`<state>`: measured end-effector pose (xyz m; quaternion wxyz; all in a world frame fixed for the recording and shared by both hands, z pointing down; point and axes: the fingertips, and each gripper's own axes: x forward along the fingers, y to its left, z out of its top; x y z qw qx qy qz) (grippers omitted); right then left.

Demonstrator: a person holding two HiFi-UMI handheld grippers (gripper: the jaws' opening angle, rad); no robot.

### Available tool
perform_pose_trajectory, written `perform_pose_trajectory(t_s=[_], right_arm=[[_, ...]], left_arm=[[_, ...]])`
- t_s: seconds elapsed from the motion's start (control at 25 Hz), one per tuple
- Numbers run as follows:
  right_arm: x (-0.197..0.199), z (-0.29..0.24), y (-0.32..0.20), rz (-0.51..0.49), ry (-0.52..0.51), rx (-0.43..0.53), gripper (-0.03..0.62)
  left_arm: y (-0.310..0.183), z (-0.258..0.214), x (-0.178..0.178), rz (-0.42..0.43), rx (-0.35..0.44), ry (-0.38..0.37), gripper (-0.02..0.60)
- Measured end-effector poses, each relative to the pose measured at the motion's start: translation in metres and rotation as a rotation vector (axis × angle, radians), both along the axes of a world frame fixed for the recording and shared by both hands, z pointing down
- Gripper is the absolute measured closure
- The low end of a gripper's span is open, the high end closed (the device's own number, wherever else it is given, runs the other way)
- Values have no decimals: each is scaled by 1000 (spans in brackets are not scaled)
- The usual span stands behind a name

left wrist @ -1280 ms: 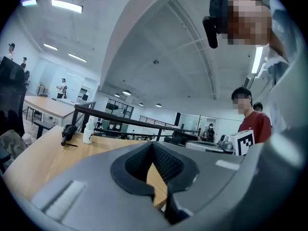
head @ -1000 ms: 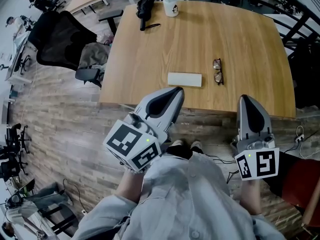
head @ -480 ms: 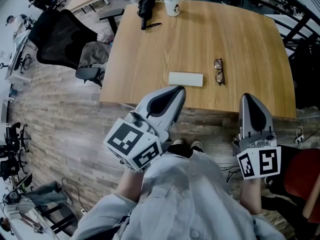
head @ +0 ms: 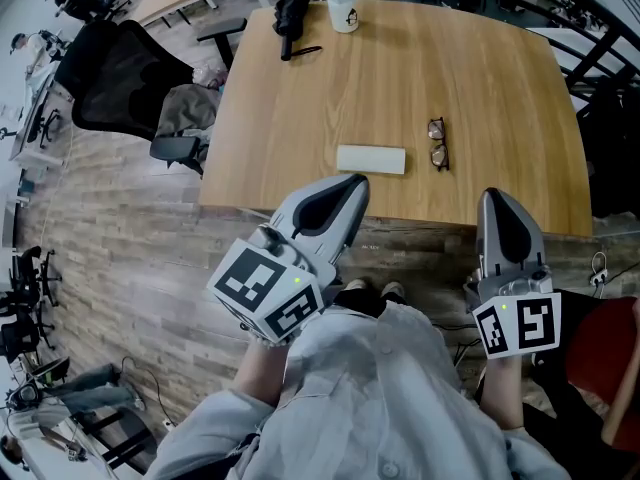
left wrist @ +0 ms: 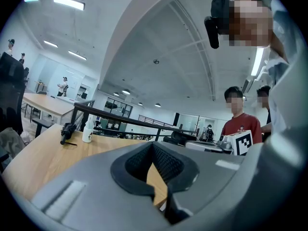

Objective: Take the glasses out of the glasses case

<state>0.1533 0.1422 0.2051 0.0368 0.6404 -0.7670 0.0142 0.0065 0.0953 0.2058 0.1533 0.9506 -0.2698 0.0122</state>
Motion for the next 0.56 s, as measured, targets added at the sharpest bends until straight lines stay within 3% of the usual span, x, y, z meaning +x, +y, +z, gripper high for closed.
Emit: perform_pose_trajectory(t_s=[0.56], right_arm=[[1,4,-2,-3,2,-10,594]], left_arm=[[-3,3,4,5,-5,-2,577]])
